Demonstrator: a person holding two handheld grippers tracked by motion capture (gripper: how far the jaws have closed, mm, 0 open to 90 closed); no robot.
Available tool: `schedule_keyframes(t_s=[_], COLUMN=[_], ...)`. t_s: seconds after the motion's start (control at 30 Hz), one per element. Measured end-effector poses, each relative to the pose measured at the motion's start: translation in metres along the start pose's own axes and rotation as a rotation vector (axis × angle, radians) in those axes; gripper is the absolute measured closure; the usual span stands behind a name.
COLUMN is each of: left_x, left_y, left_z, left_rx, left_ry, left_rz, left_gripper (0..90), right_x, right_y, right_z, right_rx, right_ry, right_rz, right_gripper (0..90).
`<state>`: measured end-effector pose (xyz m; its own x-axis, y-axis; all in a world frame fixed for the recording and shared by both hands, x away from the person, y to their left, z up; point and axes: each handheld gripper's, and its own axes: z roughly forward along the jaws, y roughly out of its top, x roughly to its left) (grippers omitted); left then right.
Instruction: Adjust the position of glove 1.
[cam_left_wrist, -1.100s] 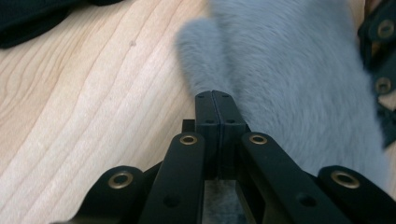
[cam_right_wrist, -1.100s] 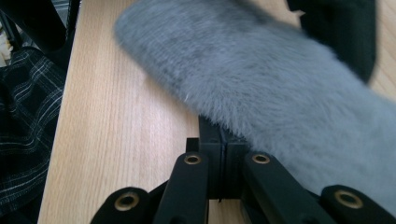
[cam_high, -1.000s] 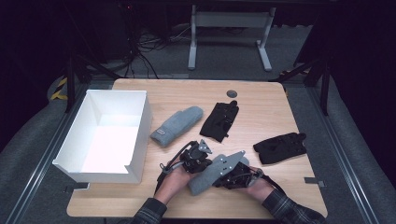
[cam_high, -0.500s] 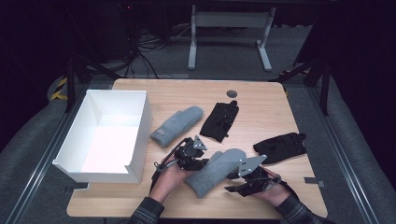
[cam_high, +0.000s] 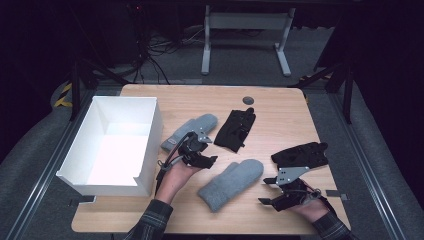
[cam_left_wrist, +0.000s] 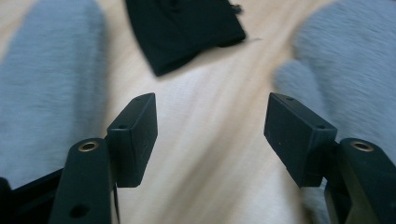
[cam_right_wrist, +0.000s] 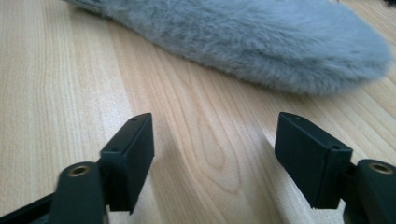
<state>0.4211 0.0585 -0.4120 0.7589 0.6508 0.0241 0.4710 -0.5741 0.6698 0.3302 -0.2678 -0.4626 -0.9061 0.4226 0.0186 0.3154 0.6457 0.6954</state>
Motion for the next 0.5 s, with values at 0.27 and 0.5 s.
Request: schedule_keyframes(t_s=[0.27,0.5], left_x=[0.028,0.047], left_y=[0.005,-0.001], left_z=[0.003,0.02], left_rx=[-0.012,0.025], left_ry=[0.077,0.128], left_rz=[-0.045,-0.084], left_gripper=[34.3,33.6], right_x=[-0.002,-0.002], right_y=[-0.003,-0.006], right_z=[0.004,0.006], right_rx=[-0.019,-0.045], right_ry=[-0.033,-0.043], right_rz=[-0.012,-0.017], right_gripper=[20.0,17.0])
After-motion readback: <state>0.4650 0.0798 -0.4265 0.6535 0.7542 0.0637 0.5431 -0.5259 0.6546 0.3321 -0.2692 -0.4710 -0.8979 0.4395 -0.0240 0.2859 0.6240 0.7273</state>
